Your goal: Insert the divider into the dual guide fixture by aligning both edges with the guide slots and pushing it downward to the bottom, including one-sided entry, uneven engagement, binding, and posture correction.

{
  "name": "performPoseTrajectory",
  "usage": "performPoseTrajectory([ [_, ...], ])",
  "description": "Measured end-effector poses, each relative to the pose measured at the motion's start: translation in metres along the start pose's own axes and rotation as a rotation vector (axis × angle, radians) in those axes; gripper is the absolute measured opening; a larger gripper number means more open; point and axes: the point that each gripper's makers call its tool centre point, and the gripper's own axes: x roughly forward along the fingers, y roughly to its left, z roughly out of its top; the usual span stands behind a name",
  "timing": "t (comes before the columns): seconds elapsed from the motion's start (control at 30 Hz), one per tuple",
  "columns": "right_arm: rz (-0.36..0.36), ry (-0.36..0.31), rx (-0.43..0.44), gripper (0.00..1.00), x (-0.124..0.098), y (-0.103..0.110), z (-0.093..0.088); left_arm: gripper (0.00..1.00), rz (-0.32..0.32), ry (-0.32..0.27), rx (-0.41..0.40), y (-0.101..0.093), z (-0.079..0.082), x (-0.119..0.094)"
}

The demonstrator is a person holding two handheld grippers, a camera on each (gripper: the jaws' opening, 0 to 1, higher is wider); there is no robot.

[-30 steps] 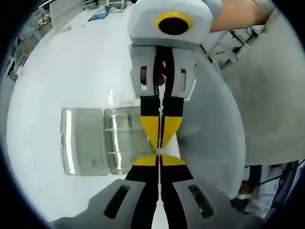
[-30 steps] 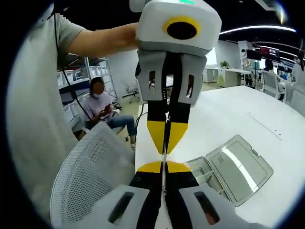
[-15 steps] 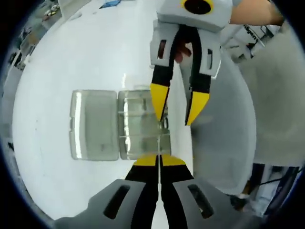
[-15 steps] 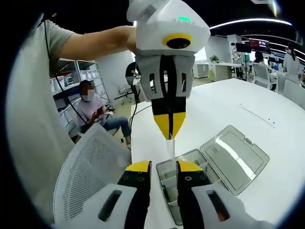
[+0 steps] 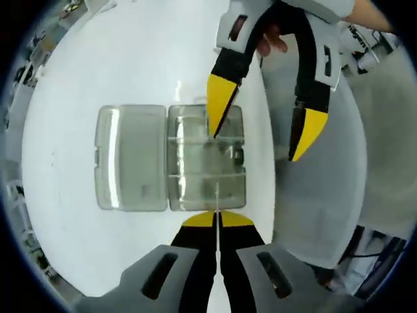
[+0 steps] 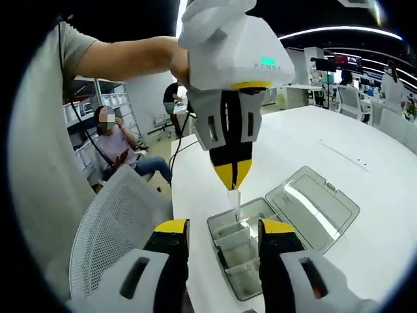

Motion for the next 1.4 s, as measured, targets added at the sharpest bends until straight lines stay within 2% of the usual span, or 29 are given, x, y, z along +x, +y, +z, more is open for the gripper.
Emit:
performPoseTrajectory([
  [0.37, -0.016, 0.013, 0.002, 0.48, -0.003, -0.002, -0.005, 0.0, 0.012, 0.016, -0.03, 0.005, 0.0, 0.01],
  [0.93, -0.018, 0.014, 0.02, 0.5, -0.006, -0.005, -0.01, 0.0, 0.006, 0.03, -0.037, 0.007, 0.0, 0.023],
  [1.4, -0.015, 0.014, 0.031, 0.49, -0.005, -0.005, -0.013, 0.0, 0.01, 0.032, -0.041, 0.008, 0.0, 0.024],
])
